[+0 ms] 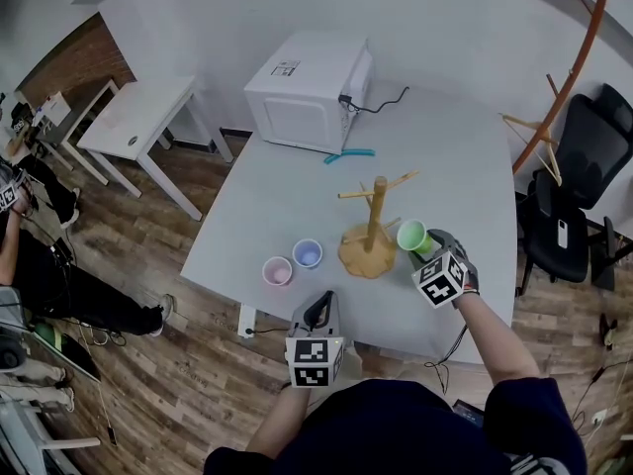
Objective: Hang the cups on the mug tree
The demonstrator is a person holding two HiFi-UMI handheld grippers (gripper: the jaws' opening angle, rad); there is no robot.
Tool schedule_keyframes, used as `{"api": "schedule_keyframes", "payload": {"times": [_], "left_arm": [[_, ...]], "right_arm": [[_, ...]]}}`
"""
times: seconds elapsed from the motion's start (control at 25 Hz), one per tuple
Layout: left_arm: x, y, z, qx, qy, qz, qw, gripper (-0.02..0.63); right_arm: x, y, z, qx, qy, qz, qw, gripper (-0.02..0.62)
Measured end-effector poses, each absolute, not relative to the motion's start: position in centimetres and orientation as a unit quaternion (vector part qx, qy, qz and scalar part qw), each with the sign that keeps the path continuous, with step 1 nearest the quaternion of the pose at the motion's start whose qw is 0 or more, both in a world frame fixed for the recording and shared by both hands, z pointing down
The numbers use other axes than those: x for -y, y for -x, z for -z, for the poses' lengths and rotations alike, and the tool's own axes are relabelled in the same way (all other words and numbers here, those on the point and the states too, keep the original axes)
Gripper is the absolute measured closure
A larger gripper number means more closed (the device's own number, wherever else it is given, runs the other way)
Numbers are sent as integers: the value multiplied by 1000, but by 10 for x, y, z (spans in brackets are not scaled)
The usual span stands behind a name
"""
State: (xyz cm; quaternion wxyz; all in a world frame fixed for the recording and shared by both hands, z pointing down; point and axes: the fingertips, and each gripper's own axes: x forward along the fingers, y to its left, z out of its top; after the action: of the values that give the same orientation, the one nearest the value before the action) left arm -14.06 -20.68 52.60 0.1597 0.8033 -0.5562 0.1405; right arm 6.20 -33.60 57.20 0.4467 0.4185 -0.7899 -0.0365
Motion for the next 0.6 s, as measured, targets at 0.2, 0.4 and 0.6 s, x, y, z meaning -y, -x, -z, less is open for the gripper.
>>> {"api": "schedule_keyframes", "payload": {"times": [0.2, 0.4, 0.6], "left_arm": [[222, 142, -526, 551, -807, -142, 156, 586], [231, 141, -526, 547, -810, -143, 154, 586], [234, 142, -528, 547, -810, -143, 155, 586]], "right_arm": [[353, -60, -574, 780, -409, 67, 469, 334], [365, -59, -574, 771, -399, 93, 488, 334], [372, -48, -570, 766, -381, 130, 502, 334]]}}
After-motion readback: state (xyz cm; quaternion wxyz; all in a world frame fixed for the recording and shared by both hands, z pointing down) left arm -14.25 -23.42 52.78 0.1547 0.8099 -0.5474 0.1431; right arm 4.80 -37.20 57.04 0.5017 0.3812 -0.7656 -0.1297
